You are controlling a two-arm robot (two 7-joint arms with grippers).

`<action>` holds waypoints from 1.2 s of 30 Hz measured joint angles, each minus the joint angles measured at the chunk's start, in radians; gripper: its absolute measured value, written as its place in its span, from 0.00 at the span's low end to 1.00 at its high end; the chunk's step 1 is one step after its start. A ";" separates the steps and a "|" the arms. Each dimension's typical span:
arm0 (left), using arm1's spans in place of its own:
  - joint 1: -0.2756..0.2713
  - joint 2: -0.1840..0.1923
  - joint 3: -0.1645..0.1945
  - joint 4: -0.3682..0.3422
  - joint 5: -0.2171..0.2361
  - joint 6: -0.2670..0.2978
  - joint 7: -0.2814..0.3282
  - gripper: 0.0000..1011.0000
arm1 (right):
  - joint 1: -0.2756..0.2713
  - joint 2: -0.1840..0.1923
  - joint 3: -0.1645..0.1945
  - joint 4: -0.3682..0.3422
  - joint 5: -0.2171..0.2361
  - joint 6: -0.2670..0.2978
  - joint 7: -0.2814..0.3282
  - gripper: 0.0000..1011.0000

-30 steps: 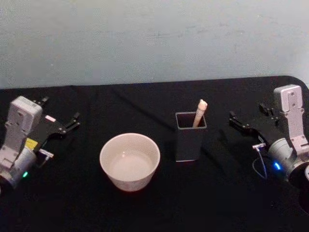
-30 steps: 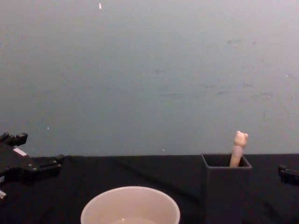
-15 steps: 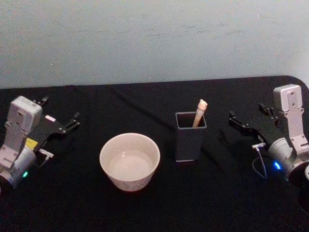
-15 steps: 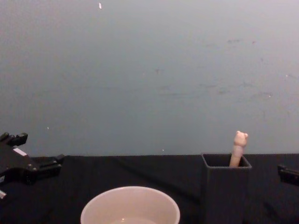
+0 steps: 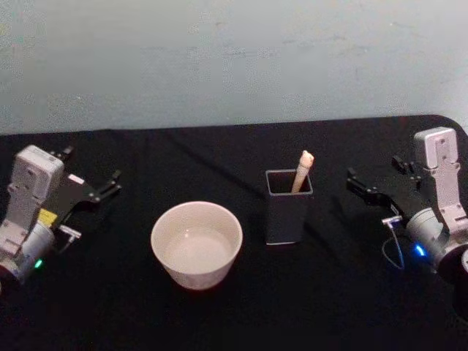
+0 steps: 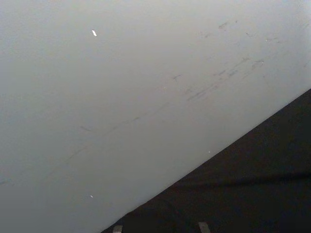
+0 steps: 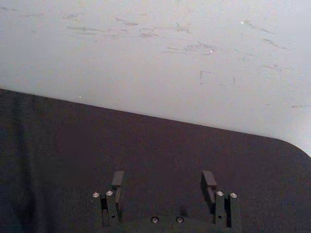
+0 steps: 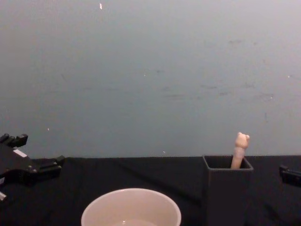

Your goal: Pick up the stirring spoon with one hand, stir inside the cup, then place it back in its original position.

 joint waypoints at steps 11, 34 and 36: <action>0.000 0.000 0.000 0.000 0.000 0.000 0.000 0.99 | 0.000 0.000 0.000 0.000 0.000 0.000 0.000 0.99; 0.000 0.000 0.000 0.000 0.000 0.000 0.000 0.99 | 0.000 0.000 0.000 0.000 0.000 0.000 0.000 0.99; 0.000 0.000 0.000 0.000 0.000 0.000 0.000 0.99 | 0.000 0.000 0.000 0.000 0.000 0.000 0.000 0.99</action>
